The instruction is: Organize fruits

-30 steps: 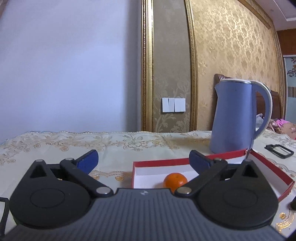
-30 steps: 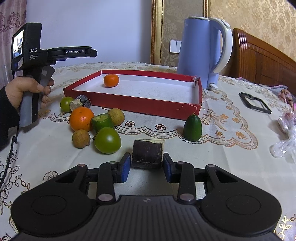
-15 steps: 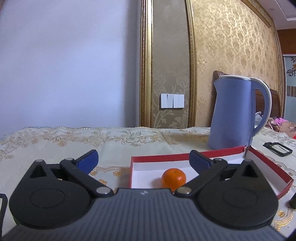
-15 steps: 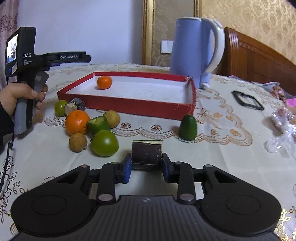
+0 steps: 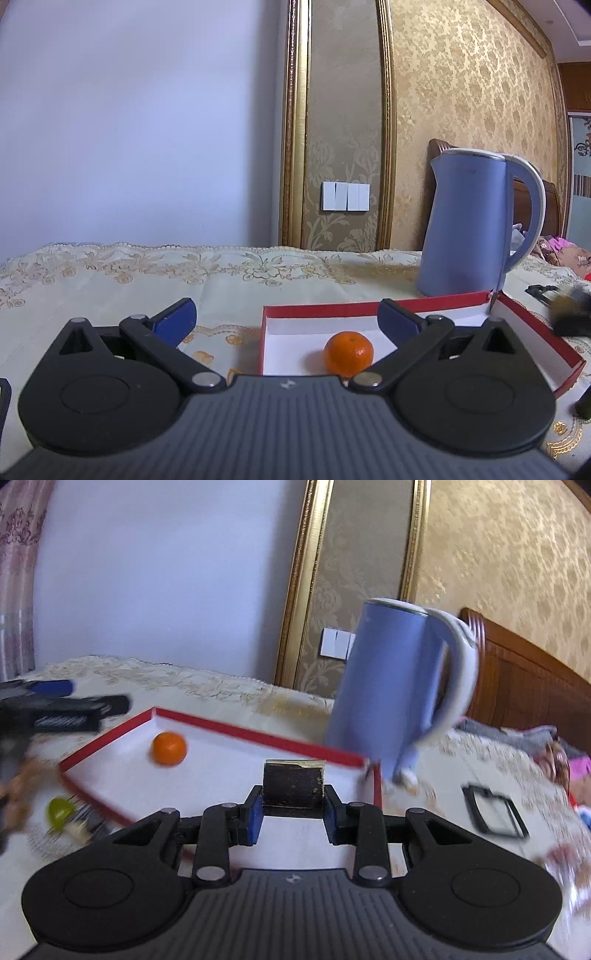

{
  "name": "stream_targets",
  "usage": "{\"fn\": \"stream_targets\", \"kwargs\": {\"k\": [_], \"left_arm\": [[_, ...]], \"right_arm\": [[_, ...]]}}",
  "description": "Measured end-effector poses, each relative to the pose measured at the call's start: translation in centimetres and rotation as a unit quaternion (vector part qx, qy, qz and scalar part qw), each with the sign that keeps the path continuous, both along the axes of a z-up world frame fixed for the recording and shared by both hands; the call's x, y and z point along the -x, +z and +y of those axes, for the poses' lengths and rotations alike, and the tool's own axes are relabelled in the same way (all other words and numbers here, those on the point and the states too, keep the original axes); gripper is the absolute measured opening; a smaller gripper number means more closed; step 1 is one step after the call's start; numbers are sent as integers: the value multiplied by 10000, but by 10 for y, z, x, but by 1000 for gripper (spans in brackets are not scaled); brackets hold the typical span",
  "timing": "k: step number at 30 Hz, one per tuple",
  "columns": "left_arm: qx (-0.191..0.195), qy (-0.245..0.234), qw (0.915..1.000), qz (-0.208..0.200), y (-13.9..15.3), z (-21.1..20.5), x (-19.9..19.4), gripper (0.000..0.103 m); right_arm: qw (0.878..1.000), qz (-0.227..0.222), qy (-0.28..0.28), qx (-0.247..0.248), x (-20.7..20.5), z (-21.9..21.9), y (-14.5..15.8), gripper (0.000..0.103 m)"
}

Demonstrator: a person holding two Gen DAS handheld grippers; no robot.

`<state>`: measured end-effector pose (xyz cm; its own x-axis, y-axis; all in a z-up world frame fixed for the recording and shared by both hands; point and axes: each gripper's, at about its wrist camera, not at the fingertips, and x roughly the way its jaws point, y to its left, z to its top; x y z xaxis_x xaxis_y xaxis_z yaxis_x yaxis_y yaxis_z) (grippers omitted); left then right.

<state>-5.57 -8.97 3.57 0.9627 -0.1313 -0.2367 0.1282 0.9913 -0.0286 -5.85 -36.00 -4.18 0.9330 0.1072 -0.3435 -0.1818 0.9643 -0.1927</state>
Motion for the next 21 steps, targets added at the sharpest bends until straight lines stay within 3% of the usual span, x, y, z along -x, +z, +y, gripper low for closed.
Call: {"fn": "stream_targets", "kwargs": {"k": [8, 13, 21], "left_arm": [[99, -19, 9998, 150, -3, 3, -3, 103], [157, -84, 9996, 216, -3, 3, -4, 103], [105, -113, 9995, 266, -4, 1, -6, 103]], "right_arm": [[9986, 471, -220, 95, -80, 1, -19, 32], [9962, 795, -320, -175, -103, -7, -20, 32], [9909, 1269, -405, -209, -133, -10, -22, 32]]}}
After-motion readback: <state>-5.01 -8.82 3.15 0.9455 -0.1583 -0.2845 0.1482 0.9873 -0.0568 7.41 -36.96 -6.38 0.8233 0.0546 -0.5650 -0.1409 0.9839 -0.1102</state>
